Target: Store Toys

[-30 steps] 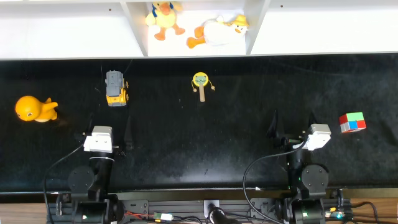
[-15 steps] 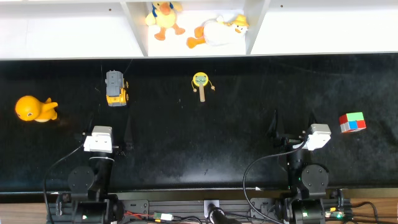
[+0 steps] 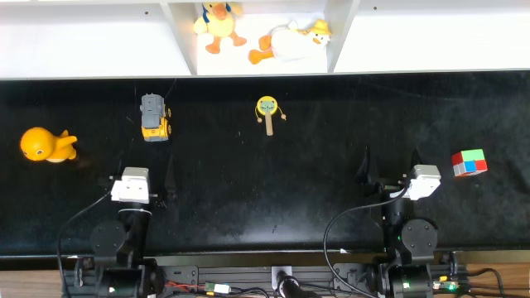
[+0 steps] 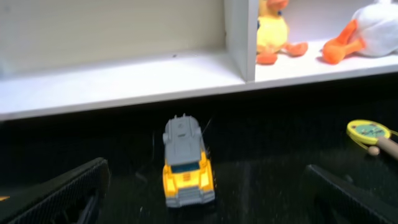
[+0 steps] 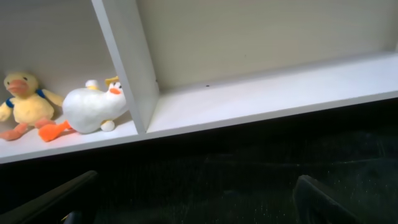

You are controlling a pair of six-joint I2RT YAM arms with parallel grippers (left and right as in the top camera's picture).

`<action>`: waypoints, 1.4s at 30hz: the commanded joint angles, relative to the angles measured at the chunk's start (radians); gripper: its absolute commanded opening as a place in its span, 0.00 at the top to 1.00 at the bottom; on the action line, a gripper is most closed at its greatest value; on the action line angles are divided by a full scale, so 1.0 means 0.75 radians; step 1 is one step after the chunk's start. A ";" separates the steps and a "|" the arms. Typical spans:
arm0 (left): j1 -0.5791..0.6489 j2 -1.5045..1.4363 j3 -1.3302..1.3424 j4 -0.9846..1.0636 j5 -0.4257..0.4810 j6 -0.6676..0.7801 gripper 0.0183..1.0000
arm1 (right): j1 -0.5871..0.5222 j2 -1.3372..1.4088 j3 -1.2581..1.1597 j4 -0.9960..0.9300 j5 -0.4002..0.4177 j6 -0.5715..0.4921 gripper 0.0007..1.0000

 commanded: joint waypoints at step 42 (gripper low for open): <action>1.398 1.374 0.910 -0.458 0.770 0.802 0.00 | -0.005 -0.015 -0.018 0.004 -0.009 -0.005 0.00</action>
